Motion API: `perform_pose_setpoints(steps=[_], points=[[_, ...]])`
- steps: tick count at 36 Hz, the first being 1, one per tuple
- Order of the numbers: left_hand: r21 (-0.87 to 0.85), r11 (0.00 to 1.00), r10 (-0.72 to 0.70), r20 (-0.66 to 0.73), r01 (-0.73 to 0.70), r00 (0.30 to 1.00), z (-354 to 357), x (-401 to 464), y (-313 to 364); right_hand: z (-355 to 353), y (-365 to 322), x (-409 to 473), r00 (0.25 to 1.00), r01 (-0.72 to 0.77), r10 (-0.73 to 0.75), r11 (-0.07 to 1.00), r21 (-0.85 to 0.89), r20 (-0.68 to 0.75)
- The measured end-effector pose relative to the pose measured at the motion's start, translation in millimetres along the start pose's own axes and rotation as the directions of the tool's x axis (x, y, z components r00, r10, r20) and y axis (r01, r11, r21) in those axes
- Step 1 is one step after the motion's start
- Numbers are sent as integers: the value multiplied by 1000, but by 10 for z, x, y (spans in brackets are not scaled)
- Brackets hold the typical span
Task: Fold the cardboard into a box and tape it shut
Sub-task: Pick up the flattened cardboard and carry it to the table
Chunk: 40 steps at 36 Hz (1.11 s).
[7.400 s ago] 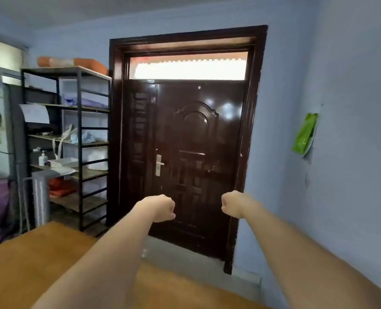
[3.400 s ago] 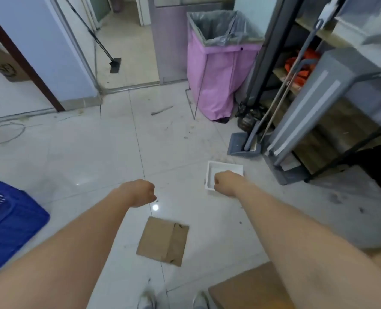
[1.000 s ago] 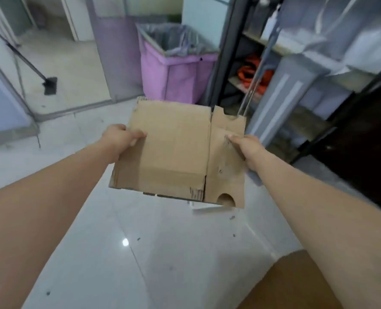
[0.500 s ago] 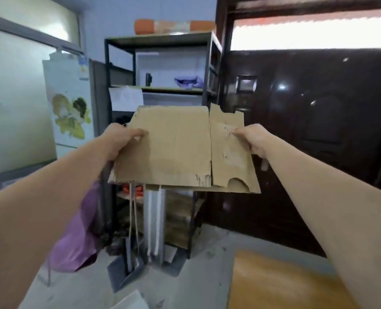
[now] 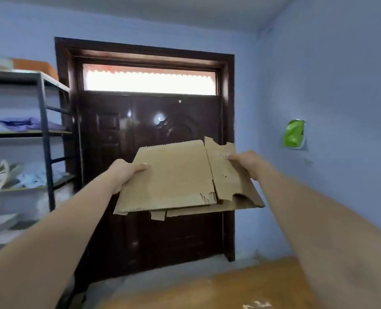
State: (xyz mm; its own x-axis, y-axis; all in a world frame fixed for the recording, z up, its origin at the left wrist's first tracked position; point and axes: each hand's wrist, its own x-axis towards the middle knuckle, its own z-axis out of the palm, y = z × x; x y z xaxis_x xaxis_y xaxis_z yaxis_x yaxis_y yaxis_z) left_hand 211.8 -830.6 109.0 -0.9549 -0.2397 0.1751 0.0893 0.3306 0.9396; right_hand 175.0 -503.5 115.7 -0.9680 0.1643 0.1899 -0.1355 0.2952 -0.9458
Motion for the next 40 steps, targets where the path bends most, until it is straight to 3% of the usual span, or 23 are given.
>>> perform_pose_setpoints(steps=[14, 26, 40], points=[[-69, 998, 10, 340, 14, 940, 3387, 117, 521, -2803, 1159, 311, 939, -143, 120, 989, -48, -324], [-62, 997, 72, 461, -49, 885, 5539, 844, 743, -4182, 2082, 1192, 884, -220, 164, 972, -81, -438], [-98, 988, 154, 535, -120, 831, 7629, 1516, 1431, -5665, 2636, 2275, 811, -251, 148, 962, -107, -567]])
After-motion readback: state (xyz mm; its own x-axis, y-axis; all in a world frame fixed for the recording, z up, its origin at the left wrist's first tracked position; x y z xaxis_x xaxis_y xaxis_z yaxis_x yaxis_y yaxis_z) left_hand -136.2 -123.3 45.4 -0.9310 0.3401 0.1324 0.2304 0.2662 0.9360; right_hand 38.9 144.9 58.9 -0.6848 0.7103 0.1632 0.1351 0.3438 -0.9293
